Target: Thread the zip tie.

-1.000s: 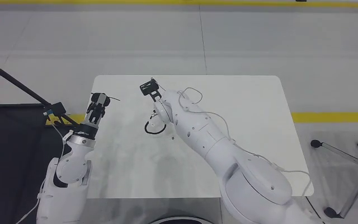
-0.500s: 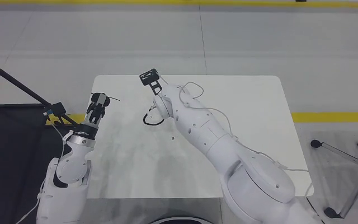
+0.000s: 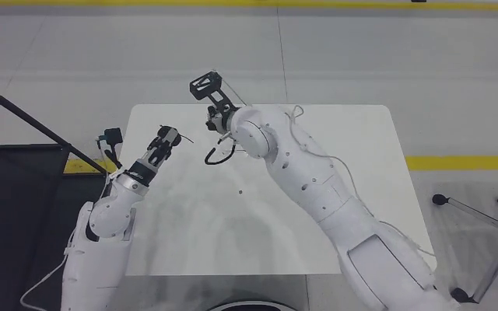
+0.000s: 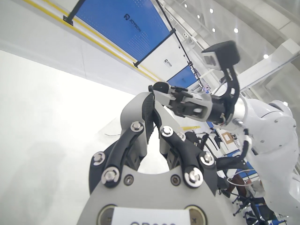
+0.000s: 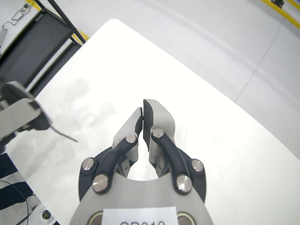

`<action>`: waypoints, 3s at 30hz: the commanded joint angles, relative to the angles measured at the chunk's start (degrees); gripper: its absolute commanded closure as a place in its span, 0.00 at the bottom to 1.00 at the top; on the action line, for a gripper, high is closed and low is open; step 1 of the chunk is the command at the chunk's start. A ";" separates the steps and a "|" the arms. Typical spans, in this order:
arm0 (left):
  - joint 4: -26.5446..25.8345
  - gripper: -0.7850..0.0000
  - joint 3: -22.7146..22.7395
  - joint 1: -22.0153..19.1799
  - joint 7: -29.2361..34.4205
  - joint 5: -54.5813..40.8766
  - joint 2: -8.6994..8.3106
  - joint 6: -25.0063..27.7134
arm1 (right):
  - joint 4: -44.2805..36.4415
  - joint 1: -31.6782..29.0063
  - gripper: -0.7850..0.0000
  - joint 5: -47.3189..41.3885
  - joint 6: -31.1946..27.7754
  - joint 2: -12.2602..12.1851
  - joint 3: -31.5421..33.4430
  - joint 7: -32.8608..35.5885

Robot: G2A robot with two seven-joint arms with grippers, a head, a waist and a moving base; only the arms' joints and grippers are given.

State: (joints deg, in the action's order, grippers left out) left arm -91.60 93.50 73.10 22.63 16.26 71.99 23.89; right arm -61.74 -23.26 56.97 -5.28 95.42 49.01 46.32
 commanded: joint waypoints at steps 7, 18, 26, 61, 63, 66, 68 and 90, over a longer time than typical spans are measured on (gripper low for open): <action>5.78 1.00 -1.58 -5.49 11.03 -6.56 -0.81 4.91 | -34.90 -22.94 1.00 -1.07 -16.14 -7.05 18.75 9.26; 12.77 1.00 -9.26 -14.83 30.72 -13.99 -1.59 9.11 | -47.46 -32.93 1.00 -13.51 -29.71 -10.03 26.83 10.35; 14.24 1.00 -11.95 -17.17 31.71 -14.04 -1.50 8.89 | -48.26 -34.01 1.00 -15.71 -30.69 -10.52 27.68 10.73; 18.61 1.00 -27.57 -28.87 47.96 -29.40 -5.48 9.81 | -48.20 -27.06 1.00 -19.34 -40.60 -17.51 25.65 12.09; 18.93 1.00 -28.27 -29.17 47.67 -29.72 -5.87 10.10 | -47.77 -26.14 1.00 -19.75 -40.32 -18.33 25.30 12.38; 18.93 1.00 -28.27 -29.17 47.67 -29.72 -5.87 10.10 | -47.03 -24.82 1.00 -20.58 -39.83 -19.63 24.81 12.86; 18.93 1.00 -28.27 -29.17 47.67 -29.72 -5.87 10.10 | -46.33 -23.94 1.00 -21.34 -39.55 -20.48 24.59 13.15; 18.93 1.00 -28.27 -29.17 47.67 -29.72 -5.87 10.10 | -42.78 -19.21 1.00 -26.84 -39.30 -26.10 20.08 12.92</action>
State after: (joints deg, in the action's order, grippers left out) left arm -72.67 65.24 43.93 70.30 -13.46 66.12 33.99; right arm -104.61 -42.55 30.14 -44.74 69.42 69.19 59.36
